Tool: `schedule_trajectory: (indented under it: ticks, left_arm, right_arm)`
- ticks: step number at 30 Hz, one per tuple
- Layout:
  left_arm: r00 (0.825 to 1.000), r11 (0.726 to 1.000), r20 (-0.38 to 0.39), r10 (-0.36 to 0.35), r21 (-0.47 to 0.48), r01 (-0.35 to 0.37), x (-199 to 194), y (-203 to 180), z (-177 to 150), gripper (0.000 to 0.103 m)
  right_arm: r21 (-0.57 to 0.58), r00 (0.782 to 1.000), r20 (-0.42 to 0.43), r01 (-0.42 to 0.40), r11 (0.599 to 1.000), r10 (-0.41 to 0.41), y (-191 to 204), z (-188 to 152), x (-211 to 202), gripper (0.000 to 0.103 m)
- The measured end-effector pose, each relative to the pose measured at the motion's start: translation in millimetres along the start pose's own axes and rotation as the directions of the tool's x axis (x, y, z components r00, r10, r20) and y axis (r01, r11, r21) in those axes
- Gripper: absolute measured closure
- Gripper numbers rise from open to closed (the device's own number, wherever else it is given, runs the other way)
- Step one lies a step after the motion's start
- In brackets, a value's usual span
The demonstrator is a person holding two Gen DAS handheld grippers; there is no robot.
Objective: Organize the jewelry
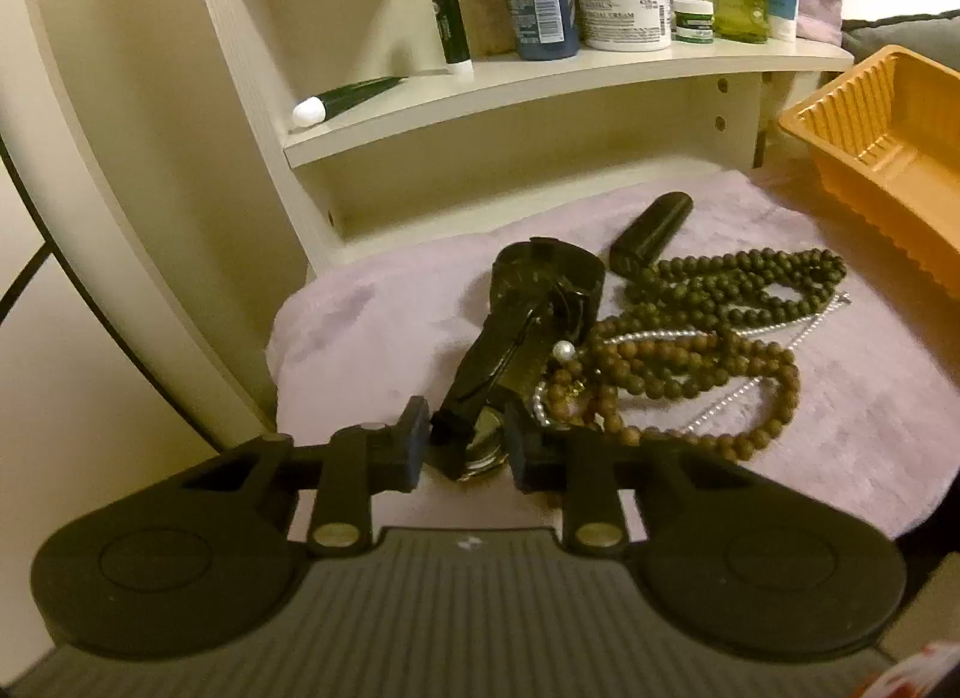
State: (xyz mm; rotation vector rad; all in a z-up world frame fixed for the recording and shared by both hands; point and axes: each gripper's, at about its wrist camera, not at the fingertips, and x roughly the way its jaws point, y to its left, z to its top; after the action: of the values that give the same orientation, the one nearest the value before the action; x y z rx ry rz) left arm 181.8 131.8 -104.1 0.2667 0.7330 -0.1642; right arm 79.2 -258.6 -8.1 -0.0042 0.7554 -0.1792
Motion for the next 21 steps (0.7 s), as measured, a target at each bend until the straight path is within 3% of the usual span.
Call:
schedule_trajectory:
  ticks: [5,15,21]
  left_arm:
    - [1.0,1.0,-0.016,-0.025,0.009,0.026,-5.9,2.2,-1.4,0.087]
    - [1.0,0.999,-0.003,-0.018,0.031,0.018,-0.4,2.8,-1.9,0.086]
    - [1.0,1.0,-0.009,0.004,-0.023,-0.005,-5.1,6.0,0.8,0.088]
  right_arm:
    - [-0.003,1.0,0.0,0.001,1.0,-0.001,1.5,-0.5,0.2,0.098]
    - [-0.003,1.0,-0.002,0.002,1.0,-0.002,1.7,-1.4,0.5,0.098]
    - [-0.003,1.0,-0.002,0.001,1.0,-0.001,1.1,-1.4,0.8,0.098]
